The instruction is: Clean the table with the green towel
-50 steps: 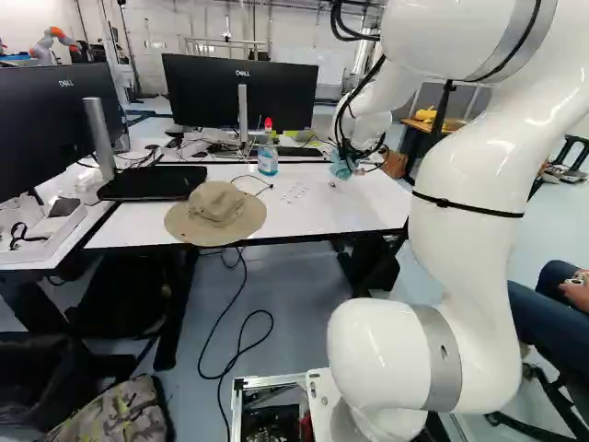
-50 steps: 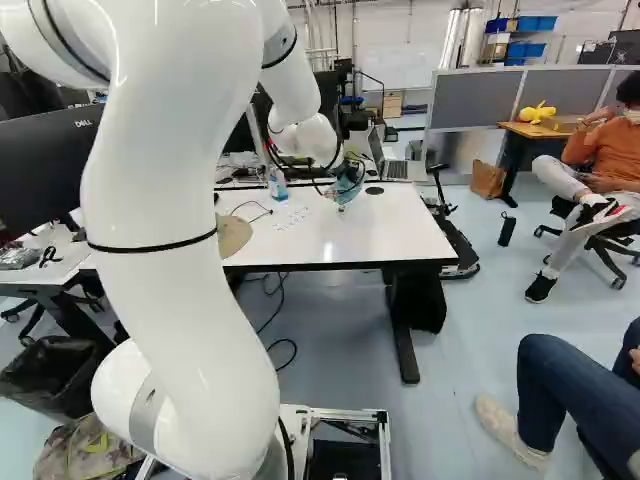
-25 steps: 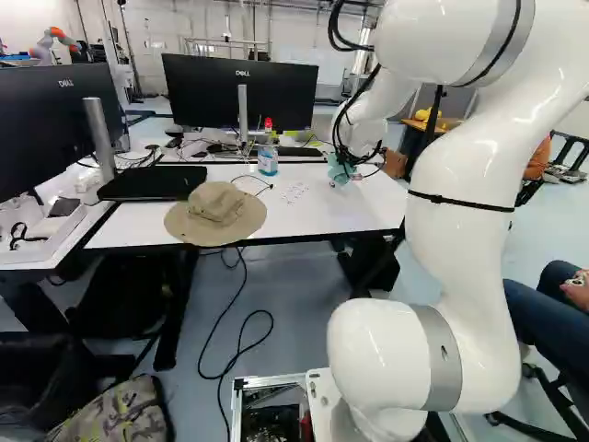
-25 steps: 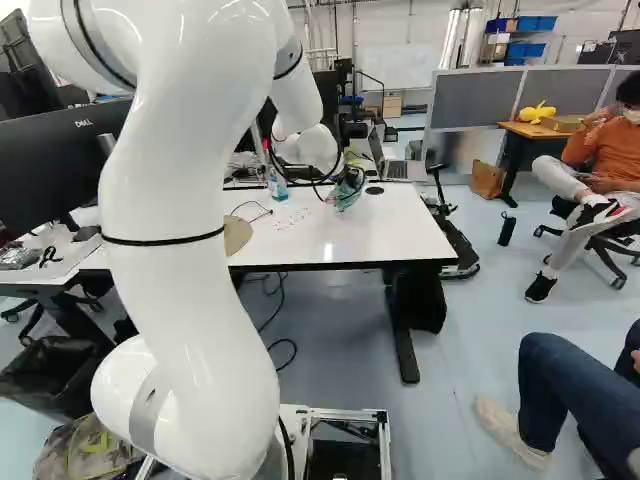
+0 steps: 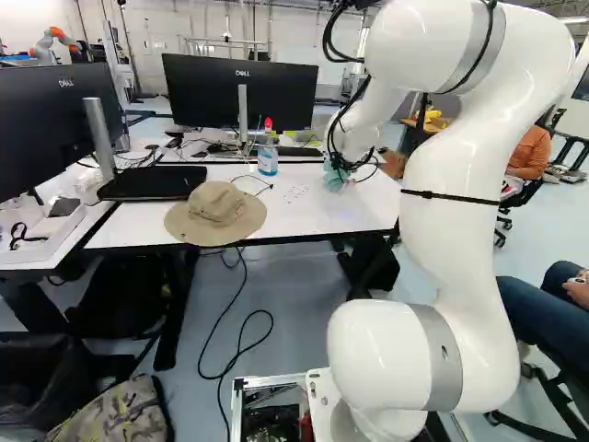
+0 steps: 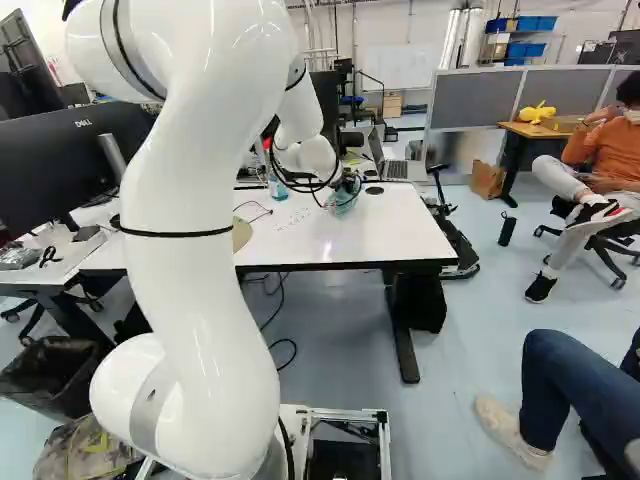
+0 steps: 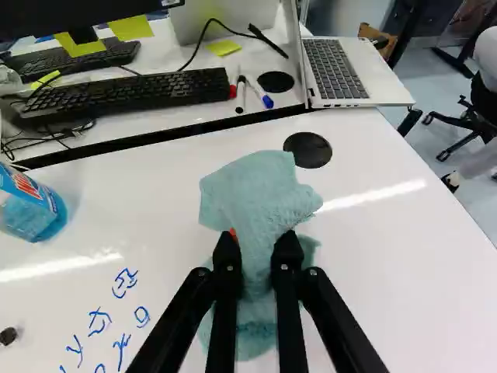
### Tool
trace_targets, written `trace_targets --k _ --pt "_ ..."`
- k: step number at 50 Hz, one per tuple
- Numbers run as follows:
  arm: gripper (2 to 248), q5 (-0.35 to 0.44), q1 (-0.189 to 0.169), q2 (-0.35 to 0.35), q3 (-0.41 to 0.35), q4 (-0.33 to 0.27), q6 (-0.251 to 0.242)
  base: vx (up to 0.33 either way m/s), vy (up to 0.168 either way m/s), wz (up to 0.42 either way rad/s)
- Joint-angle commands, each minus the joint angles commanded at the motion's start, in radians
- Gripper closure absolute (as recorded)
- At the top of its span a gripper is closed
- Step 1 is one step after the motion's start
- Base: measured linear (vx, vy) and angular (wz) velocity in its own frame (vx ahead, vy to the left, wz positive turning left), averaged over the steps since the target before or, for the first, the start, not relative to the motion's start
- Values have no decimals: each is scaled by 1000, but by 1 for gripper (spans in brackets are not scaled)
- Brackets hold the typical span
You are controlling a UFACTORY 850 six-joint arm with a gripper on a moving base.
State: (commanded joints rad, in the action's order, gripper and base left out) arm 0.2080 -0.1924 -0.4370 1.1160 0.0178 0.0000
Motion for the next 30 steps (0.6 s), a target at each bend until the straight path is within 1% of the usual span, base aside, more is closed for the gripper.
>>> trace_targets --k 15,30 --pt "200 0 3 -34 6 0 0 0 0 0" --pt "200 -4 3 -34 6 0 0 0 0 0"
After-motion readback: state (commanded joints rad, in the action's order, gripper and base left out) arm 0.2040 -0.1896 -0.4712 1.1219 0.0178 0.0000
